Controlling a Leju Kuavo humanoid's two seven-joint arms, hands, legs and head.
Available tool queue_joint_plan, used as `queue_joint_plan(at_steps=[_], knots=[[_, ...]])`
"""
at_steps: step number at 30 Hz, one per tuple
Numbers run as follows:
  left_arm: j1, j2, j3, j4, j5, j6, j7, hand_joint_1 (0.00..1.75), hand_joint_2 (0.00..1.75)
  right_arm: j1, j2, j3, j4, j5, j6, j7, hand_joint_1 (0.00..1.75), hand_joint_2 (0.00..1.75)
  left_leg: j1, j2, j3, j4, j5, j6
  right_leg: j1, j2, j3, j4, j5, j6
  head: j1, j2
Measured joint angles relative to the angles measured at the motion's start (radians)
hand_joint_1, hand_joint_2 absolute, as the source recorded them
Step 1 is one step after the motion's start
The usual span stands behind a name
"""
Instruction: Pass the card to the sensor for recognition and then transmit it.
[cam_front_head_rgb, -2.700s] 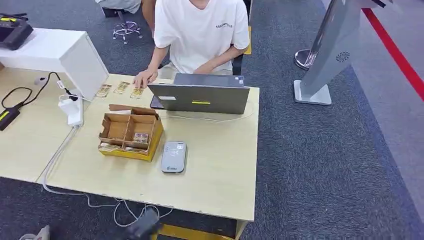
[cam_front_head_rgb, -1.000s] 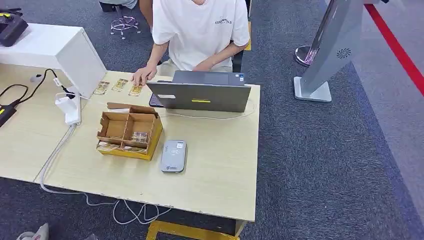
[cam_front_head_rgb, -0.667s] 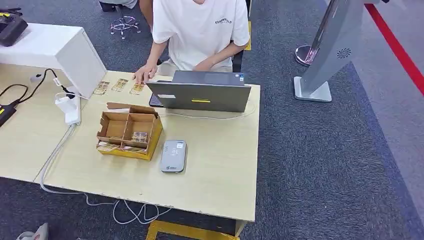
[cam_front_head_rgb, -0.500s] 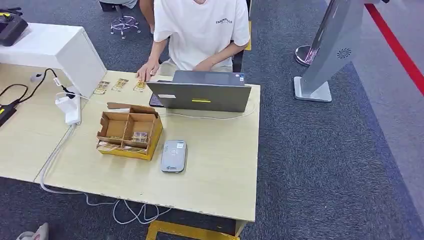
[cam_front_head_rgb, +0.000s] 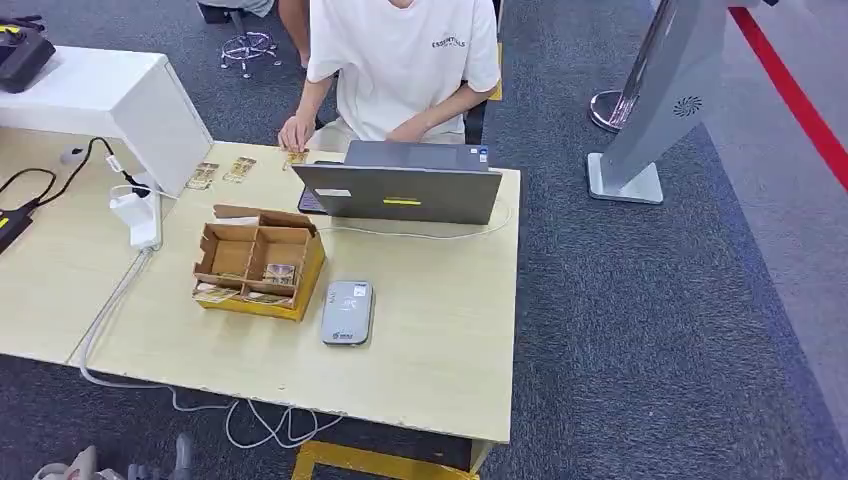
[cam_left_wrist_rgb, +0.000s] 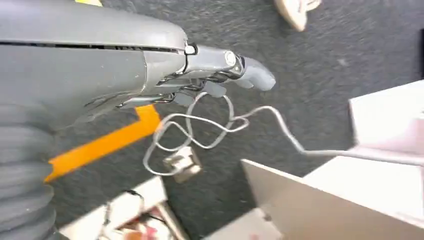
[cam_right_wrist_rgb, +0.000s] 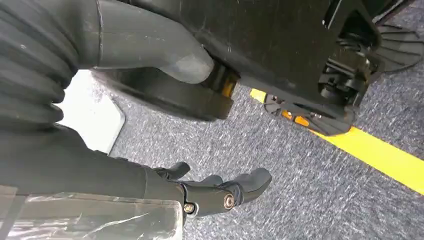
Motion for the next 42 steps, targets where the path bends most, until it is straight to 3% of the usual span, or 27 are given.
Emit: queue_joint_plan(at_steps=[12,14,15,17,19,20,21,22,24,26,29,30,31,33,34,35,37,38,39,41,42], knots=[[-0.066,-0.064,0.07,-0.256,-0.006,-0.041,0.0,0.0,1.75,0.023,0.002,-0.028,0.0,-0.051,0.0,-0.042,0.0,1.75,0.001,0.0,0.0,0.0,0.0,0.0,0.001,0.0,0.0,0.0,0.0,0.0,0.0,0.0],[-0.046,-0.066,0.077,-0.354,0.074,-0.073,-0.001,0.0,1.75,0.032,0.002,-0.052,0.001,-0.106,0.0,-0.067,0.0,1.75,0.001,0.001,-0.002,-0.001,0.0,0.0,0.002,0.002,0.005,0.001,0.0,0.0,0.001,0.0],[0.003,-0.066,0.063,-0.437,0.174,-0.088,0.003,0.0,1.75,0.04,0.002,-0.074,0.004,-0.159,0.0,-0.093,0.0,1.75,0.002,0.005,-0.001,-0.001,-0.002,-0.002,0.004,0.007,0.006,0.001,0.0,0.0,0.003,0.0],[0.146,-0.052,0.035,-0.673,0.503,-0.21,0.138,0.0,1.75,0.071,0.001,-0.142,0.01,-0.256,0.0,-0.148,0.0,1.75,0.002,0.018,0.005,0.001,-0.01,-0.002,0.002,0.02,0.004,0.001,-0.001,-0.001,0.0,0.0],[0.183,-0.032,0.114,-0.788,0.709,-0.347,0.37,0.0,1.75,0.086,0.0,-0.189,0.015,-0.284,0.031,-0.167,0.0,1.75,0.004,0.01,0.0,0.003,-0.009,0.0,0.003,0.009,0.0,0.0,-0.004,0.001,-0.006,0.0],[0.18,-0.012,0.165,-0.814,0.739,-0.409,0.467,0.0,1.75,0.086,-0.001,-0.206,0.018,-0.294,0.052,-0.167,0.0,1.75,0.006,0.003,-0.001,0.003,-0.009,-0.001,0.003,0.003,0.0,-0.001,-0.007,0.0,-0.003,0.0],[0.175,0.045,0.208,-0.815,0.718,-0.456,0.547,0.0,1.75,0.086,-0.001,-0.219,0.022,-0.299,0.067,-0.166,0.0,1.75,0.007,-0.001,-0.001,0.002,-0.009,-0.001,0.005,-0.001,0.001,-0.002,-0.009,-0.003,0.005,0.0],[0.167,0.131,0.25,-0.793,0.697,-0.492,0.614,0.0,1.75,0.086,-0.001,-0.228,0.024,-0.301,0.078,-0.163,0.0,1.75,0.009,-0.001,-0.001,0.002,-0.008,-0.003,0.007,-0.001,0.001,-0.001,-0.009,-0.004,0.007,0.0],[0.138,0.274,0.309,-0.736,0.683,-0.554,0.628,0.0,1.75,0.087,-0.002,-0.236,0.024,-0.301,0.084,-0.163,0.0,1.75,0.01,0.0,0.0,0.001,-0.007,-0.006,0.009,-0.001,0.0,0.0,-0.006,-0.008,0.003,0.0],[0.113,0.383,0.328,-0.69,0.667,-0.6,0.627,0.0,1.75,0.088,-0.002,-0.243,0.024,-0.299,0.084,-0.166,0.0,1.75,0.011,0.0,0.0,0.0,-0.006,-0.008,0.01,-0.001,0.001,0.0,-0.007,-0.008,0.001,0.0],[0.1,0.473,0.33,-0.65,0.629,-0.625,0.605,0.0,1.75,0.086,-0.002,-0.246,0.024,-0.291,0.084,-0.166,0.0,1.75,0.012,0.0,0.0,0.0,-0.005,-0.009,0.012,-0.001,0.001,0.001,-0.006,-0.01,0.002,0.0],[0.1,0.491,0.329,-0.646,0.586,-0.645,0.577,0.0,1.75,0.086,-0.002,-0.246,0.024,-0.283,0.084,-0.166,0.0,1.75,0.013,0.001,-0.001,0.001,-0.006,-0.009,0.012,0.0,0.001,0.001,-0.006,-0.01,0.003,0.0],[0.1,0.515,0.326,-0.645,0.494,-0.647,0.509,0.0,1.75,0.085,-0.002,-0.245,0.024,-0.272,0.084,-0.164,0.0,1.75,0.014,0.001,-0.001,0.001,-0.006,-0.009,0.012,0.0,0.0,0.001,-0.006,-0.01,0.002,0.0],[0.095,0.559,0.305,-0.645,0.221,-0.57,0.304,0.0,1.75,0.083,-0.004,-0.237,0.024,-0.254,0.084,-0.164,0.0,1.75,0.013,0.001,-0.001,0.002,-0.006,-0.009,0.012,0.001,0.0,0.0,-0.006,-0.01,0.003,0.0],[0.09,0.58,0.284,-0.645,0.05,-0.488,0.192,0.0,1.75,0.081,-0.005,-0.231,0.024,-0.247,0.084,-0.164,0.0,1.75,0.013,0.001,-0.001,0.003,-0.005,-0.009,0.012,0.0,0.0,0.0,-0.005,-0.009,0.002,0.0],[0.086,0.6,0.244,-0.648,-0.151,-0.355,0.095,0.0,1.75,0.078,-0.006,-0.222,0.024,-0.236,0.084,-0.162,0.0,1.75,0.013,0.001,-0.001,0.003,-0.005,-0.008,0.011,0.0,0.0,-0.001,-0.005,-0.009,0.002,0.0],[0.065,0.61,0.138,-0.671,-0.419,-0.125,0.038,0.0,1.75,0.072,-0.008,-0.208,0.024,-0.228,0.084,-0.157,0.0,1.75,0.014,-0.003,-0.001,0.003,-0.003,-0.007,0.01,-0.004,0.0,-0.001,-0.004,-0.008,0.002,0.0],[0.054,0.608,0.068,-0.692,-0.534,-0.023,0.055,0.0,1.75,0.069,-0.008,-0.203,0.024,-0.231,0.084,-0.148,0.0,1.75,0.014,-0.004,0.0,0.004,-0.003,-0.006,0.01,-0.005,-0.001,-0.001,-0.004,-0.008,0.002,0.0],[0.032,0.601,-0.014,-0.72,-0.682,0.087,0.112,0.0,1.75,0.065,-0.008,-0.199,0.024,-0.231,0.084,-0.14,0.0,1.75,0.016,-0.004,0.0,0.006,-0.002,-0.006,0.009,-0.005,-0.003,-0.002,-0.003,-0.008,0.001,0.0],[-0.071,0.6,-0.258,-0.729,-1.093,0.306,0.326,0.0,1.75,0.059,-0.008,-0.186,0.023,-0.224,0.084,-0.127,0.0,1.75,0.015,-0.013,-0.006,0.007,0.003,-0.004,0.01,-0.014,-0.002,-0.001,0.0,-0.005,0.001,0.0],[-0.129,0.606,-0.385,-0.705,-1.236,0.365,0.386,0.0,1.75,0.055,-0.008,-0.181,0.023,-0.224,0.084,-0.124,0.0,1.75,0.015,-0.018,-0.009,0.006,0.007,-0.003,0.011,-0.018,-0.001,-0.001,0.002,-0.005,0.002,0.0]])
